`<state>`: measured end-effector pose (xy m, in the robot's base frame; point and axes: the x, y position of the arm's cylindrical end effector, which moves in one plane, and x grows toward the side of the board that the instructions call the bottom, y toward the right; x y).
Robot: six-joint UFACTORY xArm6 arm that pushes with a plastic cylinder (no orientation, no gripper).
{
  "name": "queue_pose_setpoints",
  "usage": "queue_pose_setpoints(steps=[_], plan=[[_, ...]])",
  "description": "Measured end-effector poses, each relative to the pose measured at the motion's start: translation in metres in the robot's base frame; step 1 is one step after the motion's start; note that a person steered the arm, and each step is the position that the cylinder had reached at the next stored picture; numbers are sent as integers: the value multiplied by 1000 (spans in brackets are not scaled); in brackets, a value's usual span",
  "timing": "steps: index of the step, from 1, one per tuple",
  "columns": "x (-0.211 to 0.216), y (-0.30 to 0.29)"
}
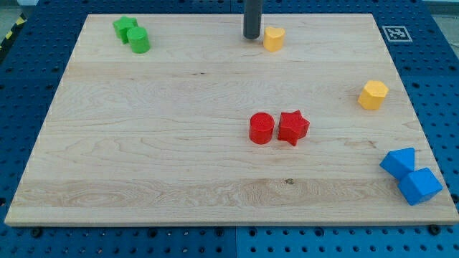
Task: Move the yellow heart above the yellow hexagon
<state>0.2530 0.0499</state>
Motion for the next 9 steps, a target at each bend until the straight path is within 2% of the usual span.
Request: queue_pose_setpoints(steps=[1,3,5,9], plan=[[19,31],[44,49],[44,102],[59,111]])
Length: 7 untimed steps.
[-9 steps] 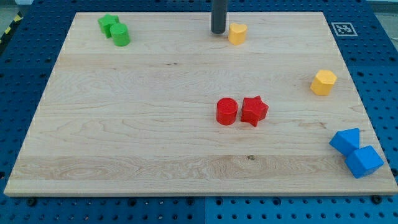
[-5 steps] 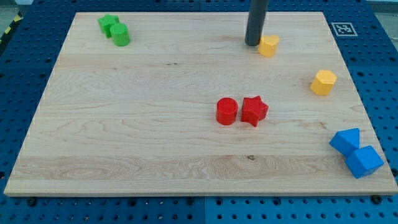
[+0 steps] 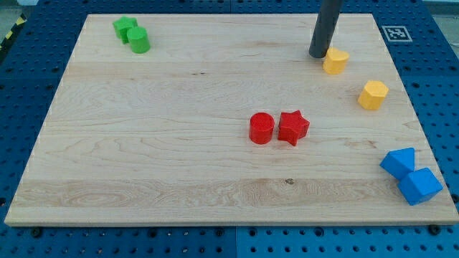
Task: Move the yellow heart above the yellow hexagon
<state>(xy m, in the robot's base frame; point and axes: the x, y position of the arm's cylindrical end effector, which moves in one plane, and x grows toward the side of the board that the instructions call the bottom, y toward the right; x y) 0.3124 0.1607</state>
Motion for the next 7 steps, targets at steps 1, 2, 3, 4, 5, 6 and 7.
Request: queue_pose_setpoints(steps=[1,2,3,4,5,6,7], plan=[[1,3],[12,10],[23,12],[34,20],[40,30],[42,39],[52,49]])
